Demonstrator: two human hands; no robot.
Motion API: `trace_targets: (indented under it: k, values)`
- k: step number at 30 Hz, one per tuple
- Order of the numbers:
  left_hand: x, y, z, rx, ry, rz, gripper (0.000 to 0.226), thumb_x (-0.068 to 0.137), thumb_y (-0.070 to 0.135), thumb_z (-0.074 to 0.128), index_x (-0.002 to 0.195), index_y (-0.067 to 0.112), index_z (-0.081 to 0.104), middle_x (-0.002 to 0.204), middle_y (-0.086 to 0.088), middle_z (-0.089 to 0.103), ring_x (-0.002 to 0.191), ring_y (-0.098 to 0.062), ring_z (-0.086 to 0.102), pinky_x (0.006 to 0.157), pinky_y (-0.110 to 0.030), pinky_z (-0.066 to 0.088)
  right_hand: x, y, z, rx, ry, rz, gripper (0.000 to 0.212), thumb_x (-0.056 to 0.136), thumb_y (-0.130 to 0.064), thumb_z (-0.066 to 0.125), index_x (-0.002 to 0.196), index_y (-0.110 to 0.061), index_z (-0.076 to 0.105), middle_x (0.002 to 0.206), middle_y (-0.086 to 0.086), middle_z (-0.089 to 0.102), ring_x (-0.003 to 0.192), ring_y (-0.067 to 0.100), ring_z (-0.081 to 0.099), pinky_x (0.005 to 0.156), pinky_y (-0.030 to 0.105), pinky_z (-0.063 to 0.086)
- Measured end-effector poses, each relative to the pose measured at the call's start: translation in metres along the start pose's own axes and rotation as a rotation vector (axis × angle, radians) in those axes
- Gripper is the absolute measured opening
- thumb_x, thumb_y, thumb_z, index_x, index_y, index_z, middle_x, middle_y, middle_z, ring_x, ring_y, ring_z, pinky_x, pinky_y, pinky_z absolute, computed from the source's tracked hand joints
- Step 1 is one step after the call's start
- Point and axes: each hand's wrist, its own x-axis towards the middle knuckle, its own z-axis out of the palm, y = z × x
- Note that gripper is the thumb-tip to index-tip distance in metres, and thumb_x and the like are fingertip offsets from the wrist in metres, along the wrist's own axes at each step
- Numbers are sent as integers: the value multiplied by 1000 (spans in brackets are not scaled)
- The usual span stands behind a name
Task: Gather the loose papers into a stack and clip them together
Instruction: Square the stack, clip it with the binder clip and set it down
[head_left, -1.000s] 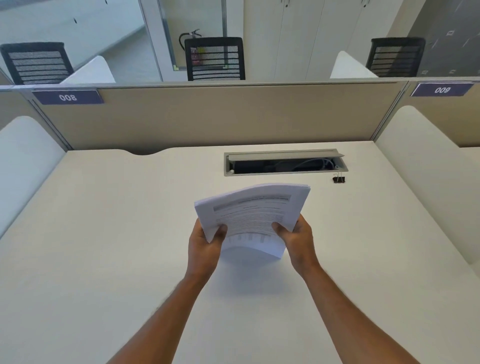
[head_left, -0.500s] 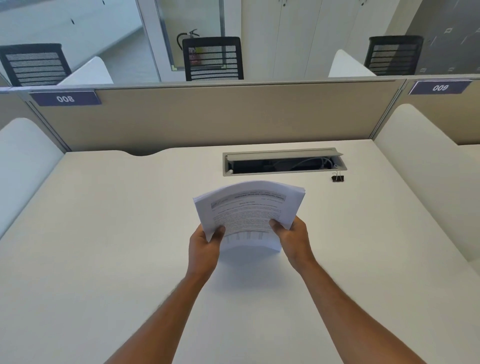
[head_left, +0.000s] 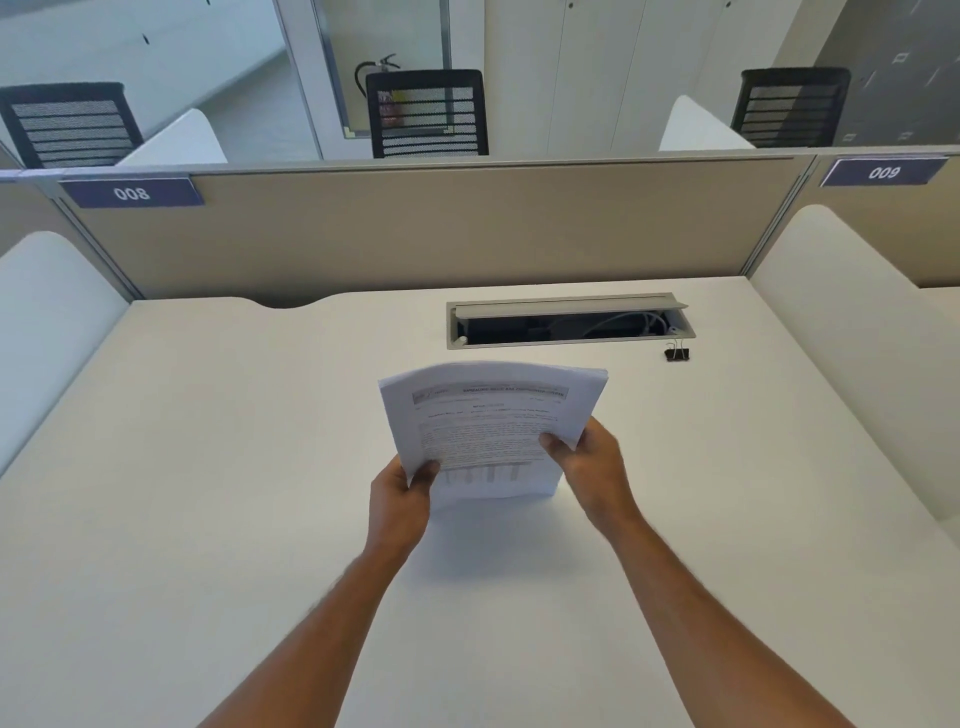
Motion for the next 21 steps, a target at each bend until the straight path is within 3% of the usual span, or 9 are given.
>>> trace_targets:
  k: [2,4,8,11,15,18,21]
  values:
    - [2,7,-4,56,9,52,19,99,5,57,108,17,69,98,6,72,92,-20,64,76,-21,50,2,-24,-8,1,24,-84,30,90,-6,69,116,-21,65,112,-3,74,107,15,69,91,34,58]
    - [6,15,-8,125,4,108,20,99,5,55,103,19,69,92,9,71,86,-20,63,72,-24,50,7,-52,-20,-52,31,-193,36,87,-5,71,117,-23,63,113,-5,72,107,15,68,92,30,55]
    - [18,28,-20,316,36,245,16,96,6,55,100,14,69,84,-5,72,79,-34,62,68,-42,52,15,-104,-43,-310,-14,-355,39,86,-9,73,120,-26,62,105,-10,69,100,6,64,91,15,47]
    - [22,41,-26,509,21,404,10,94,5,56,90,11,63,68,-9,64,67,-40,53,56,-38,41,16,-128,-53,-507,-142,-342,38,86,-13,74,119,-29,63,106,-13,69,104,4,61,89,11,42]
    - [20,58,-26,706,-35,523,14,93,5,54,92,15,63,70,-9,66,68,-39,54,58,-37,45,18,-128,-46,-665,-295,-296,25,92,-15,65,102,-38,68,95,-12,72,90,14,64,78,31,49]
    - [19,69,-32,711,-75,535,13,95,12,55,95,19,65,71,-7,67,68,-37,56,60,-38,48,17,-117,-46,-565,-221,-288,40,92,-9,61,89,-47,72,83,-16,72,80,11,64,70,29,48]
    - [26,70,-50,589,-57,484,8,90,16,64,86,22,68,69,-1,67,66,-28,60,62,-35,48,17,-105,-55,-433,-128,-191,27,94,-12,62,95,-35,78,90,-5,76,81,15,65,68,29,48]
